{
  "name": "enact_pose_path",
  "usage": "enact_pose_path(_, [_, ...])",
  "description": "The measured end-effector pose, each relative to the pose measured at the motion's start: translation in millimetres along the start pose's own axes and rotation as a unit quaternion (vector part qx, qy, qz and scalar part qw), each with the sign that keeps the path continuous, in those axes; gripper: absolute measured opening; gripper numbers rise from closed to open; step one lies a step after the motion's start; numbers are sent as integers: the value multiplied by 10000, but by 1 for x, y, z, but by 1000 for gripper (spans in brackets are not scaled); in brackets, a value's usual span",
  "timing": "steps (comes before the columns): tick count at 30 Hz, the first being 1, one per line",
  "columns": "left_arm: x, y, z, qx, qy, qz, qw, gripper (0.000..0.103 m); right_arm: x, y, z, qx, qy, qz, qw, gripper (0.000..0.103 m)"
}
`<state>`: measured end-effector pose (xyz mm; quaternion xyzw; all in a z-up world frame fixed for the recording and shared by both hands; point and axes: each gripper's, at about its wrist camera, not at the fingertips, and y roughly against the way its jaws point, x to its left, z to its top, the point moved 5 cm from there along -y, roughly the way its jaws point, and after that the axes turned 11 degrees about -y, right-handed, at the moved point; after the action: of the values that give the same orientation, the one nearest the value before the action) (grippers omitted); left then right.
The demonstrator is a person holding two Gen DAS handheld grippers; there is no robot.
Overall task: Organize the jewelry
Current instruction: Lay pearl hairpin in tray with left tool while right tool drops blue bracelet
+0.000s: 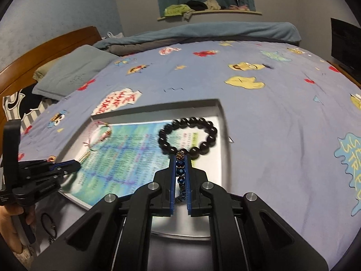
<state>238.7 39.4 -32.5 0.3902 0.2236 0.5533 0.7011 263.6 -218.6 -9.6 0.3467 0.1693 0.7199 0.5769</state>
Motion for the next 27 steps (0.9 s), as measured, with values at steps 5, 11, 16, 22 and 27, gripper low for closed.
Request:
enact_pose_path(5, [0, -2, -2, -100, 55, 104, 9999, 9, -4, -5, -3, 62, 31, -81, 9999, 7])
enact_pose_path(11, [2, -2, -2, -151, 41, 124, 9998, 9, -5, -10, -6, 109, 54, -95, 9999, 7])
enact_pose_path(16, [2, 0, -1, -233, 87, 55, 9997, 17, -5, -11, -6, 107, 71, -80, 9999, 7])
enact_pose_path(22, [-3, 6, 0, -407, 119, -84, 9991, 34, -5, -8, -6, 41, 5, 37, 10000, 13])
enact_pose_path(27, [-4, 16, 2, -694, 171, -33, 9974, 51, -2, -2, -4, -103, -22, 113, 9999, 31])
